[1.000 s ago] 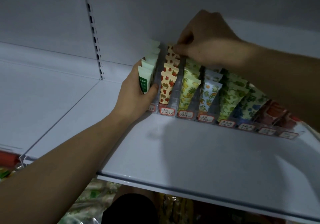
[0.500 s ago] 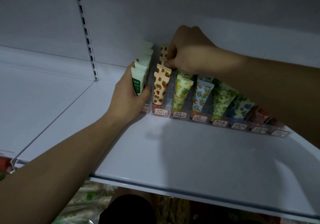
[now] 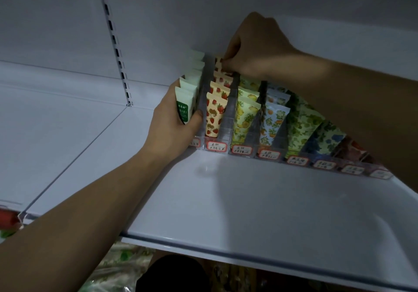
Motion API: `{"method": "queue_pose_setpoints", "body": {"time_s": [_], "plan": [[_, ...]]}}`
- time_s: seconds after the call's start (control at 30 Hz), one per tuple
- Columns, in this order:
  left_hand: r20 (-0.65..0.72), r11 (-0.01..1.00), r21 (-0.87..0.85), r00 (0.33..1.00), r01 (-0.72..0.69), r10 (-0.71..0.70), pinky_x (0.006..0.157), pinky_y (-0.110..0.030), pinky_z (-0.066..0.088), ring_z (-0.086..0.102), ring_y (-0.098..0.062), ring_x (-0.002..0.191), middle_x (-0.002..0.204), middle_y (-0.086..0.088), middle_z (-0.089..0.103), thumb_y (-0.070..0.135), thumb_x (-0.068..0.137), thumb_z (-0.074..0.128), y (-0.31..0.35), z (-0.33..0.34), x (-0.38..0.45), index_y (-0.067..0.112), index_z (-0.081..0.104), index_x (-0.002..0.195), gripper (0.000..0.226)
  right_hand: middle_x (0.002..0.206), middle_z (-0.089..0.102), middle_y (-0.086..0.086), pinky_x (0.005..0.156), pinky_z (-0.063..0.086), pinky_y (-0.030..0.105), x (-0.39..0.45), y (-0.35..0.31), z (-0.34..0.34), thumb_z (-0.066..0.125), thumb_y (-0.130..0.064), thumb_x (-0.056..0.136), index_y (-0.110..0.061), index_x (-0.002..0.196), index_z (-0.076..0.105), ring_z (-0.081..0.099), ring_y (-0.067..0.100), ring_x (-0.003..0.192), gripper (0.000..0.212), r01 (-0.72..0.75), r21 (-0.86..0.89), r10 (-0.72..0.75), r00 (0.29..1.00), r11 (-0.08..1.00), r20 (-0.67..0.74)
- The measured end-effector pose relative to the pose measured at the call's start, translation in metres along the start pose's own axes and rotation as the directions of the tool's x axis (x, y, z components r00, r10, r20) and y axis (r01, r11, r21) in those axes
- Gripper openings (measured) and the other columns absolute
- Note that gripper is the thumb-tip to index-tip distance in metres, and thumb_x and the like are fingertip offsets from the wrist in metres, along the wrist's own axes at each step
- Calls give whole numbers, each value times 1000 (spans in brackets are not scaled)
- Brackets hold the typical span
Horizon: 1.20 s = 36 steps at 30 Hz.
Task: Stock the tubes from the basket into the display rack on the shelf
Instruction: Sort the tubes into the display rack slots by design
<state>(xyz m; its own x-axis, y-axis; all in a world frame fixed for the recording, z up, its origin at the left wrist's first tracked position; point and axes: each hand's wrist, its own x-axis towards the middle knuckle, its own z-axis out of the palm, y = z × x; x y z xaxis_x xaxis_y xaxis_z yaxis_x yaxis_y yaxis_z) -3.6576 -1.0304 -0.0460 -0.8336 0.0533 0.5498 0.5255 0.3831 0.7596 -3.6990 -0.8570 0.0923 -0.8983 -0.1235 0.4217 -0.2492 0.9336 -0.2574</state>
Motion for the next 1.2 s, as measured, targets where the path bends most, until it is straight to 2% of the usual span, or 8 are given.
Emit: {"method": "queue_pose_setpoints", "body": {"time_s": [0.13,0.2,0.27,0.4,0.53,0.63,0.97,1.2], "plan": [[4,1000,1,1000,3,-3,78,-3,47,58,12,105,119,15,62,20,95,66,0,0,-1,18,48,137,47,94,72,1,68,48,13,-3,1,-1,78,-20,86,-12,97,75,66,10,80,14,64,-19,-63,998,998,6],[9,1000,7,1000,6,-6,77,-2,47,57,15,104,118,15,62,18,95,66,0,0,0,18,47,138,47,94,71,-1,75,49,17,-3,6,-7,76,-26,89,-14,98,74,66,10,81,16,110,-20,-111,992,994,-55],[6,1000,10,1000,5,-5,77,-2,47,58,14,104,118,15,62,18,94,66,-1,0,0,18,47,137,47,92,69,-3,73,47,13,1,9,-13,71,-30,92,-13,99,74,64,8,78,19,140,-1,-139,981,990,-132],[0,1000,17,1000,-3,3,78,-3,47,59,6,106,119,14,62,16,94,65,0,0,0,18,47,138,48,102,74,4,64,38,4,11,8,-10,73,-30,90,-7,106,75,65,8,82,28,167,-2,-167,986,986,-11],[7,1000,7,1000,-4,4,76,-1,46,56,16,104,112,26,58,16,95,65,0,-1,1,21,47,136,45,102,72,8,71,50,18,21,11,-4,76,-20,88,-6,108,71,66,14,83,26,177,-82,-174,984,981,44],[6,1000,1,1000,-8,8,76,-1,46,56,17,104,113,24,59,17,95,64,0,0,1,20,48,136,44,99,69,8,82,58,33,21,14,-4,77,-18,86,-8,111,67,67,20,87,28,172,-110,-165,984,979,66],[9,1000,1,1000,-13,13,77,-3,47,58,12,107,120,14,63,14,95,65,-2,0,0,18,48,138,46,100,67,8,85,59,42,27,13,5,79,-18,83,-9,107,66,66,22,89,28,159,-123,-153,987,980,56],[8,1000,-14,1000,-10,10,76,-2,47,58,14,105,116,17,62,15,94,66,-1,-1,0,19,48,138,47,102,72,7,84,56,30,22,11,1,75,-20,88,-9,104,72,67,17,89,19,152,-110,-145,987,982,71]]}}
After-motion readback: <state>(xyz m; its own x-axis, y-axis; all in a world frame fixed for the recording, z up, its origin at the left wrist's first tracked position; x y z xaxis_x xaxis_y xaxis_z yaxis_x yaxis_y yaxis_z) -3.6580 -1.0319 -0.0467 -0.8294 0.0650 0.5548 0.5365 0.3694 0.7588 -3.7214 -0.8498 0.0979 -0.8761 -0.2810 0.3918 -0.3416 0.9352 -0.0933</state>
